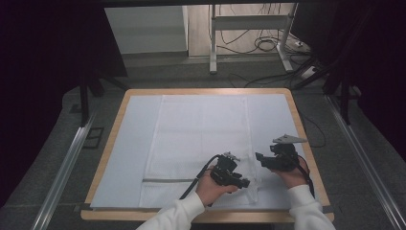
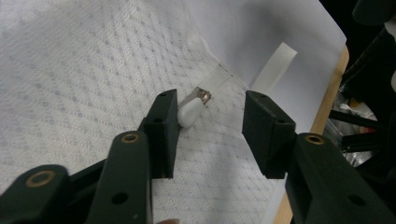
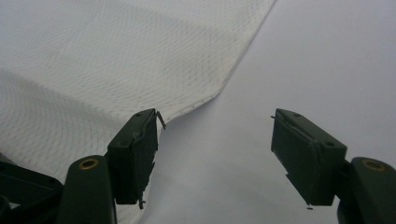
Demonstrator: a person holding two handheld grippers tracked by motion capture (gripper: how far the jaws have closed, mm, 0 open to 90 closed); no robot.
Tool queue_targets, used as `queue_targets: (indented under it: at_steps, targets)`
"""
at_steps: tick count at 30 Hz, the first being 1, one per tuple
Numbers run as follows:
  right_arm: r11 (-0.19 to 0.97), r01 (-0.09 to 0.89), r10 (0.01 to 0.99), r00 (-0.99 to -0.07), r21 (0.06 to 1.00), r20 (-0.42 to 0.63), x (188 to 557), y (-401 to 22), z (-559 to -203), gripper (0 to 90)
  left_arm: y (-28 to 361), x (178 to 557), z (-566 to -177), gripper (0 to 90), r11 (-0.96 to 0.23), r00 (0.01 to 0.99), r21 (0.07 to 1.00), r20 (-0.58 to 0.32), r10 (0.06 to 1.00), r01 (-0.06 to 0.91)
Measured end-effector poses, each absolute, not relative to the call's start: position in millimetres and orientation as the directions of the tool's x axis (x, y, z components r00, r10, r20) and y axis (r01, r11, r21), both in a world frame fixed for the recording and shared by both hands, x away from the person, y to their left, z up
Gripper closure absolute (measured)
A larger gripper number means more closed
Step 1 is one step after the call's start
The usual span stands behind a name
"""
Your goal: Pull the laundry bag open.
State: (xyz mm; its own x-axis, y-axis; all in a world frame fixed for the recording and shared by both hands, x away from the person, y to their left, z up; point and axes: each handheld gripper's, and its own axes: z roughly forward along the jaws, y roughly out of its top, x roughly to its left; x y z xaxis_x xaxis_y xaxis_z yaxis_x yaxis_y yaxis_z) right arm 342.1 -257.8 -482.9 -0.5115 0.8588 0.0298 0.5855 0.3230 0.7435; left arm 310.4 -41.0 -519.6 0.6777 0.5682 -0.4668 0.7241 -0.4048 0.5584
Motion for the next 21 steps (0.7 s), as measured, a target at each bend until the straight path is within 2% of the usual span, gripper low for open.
queue_targets:
  at_steps: [12,21]
  targets:
    - [0.315,0.575,0.863,-0.505,0.755,0.024,341.6,-260.1,-480.1,31.0,-46.2,316.2,-526.0,67.8,-0.391,0.661,0.543,-0.505,0.556,0.743]
    - [0.318,0.576,0.863,-0.505,0.753,0.021,341.8,-260.2,-480.6,30.9,-48.8,315.0,-526.8,81.2,-0.405,0.676,0.56,-0.451,0.583,0.723]
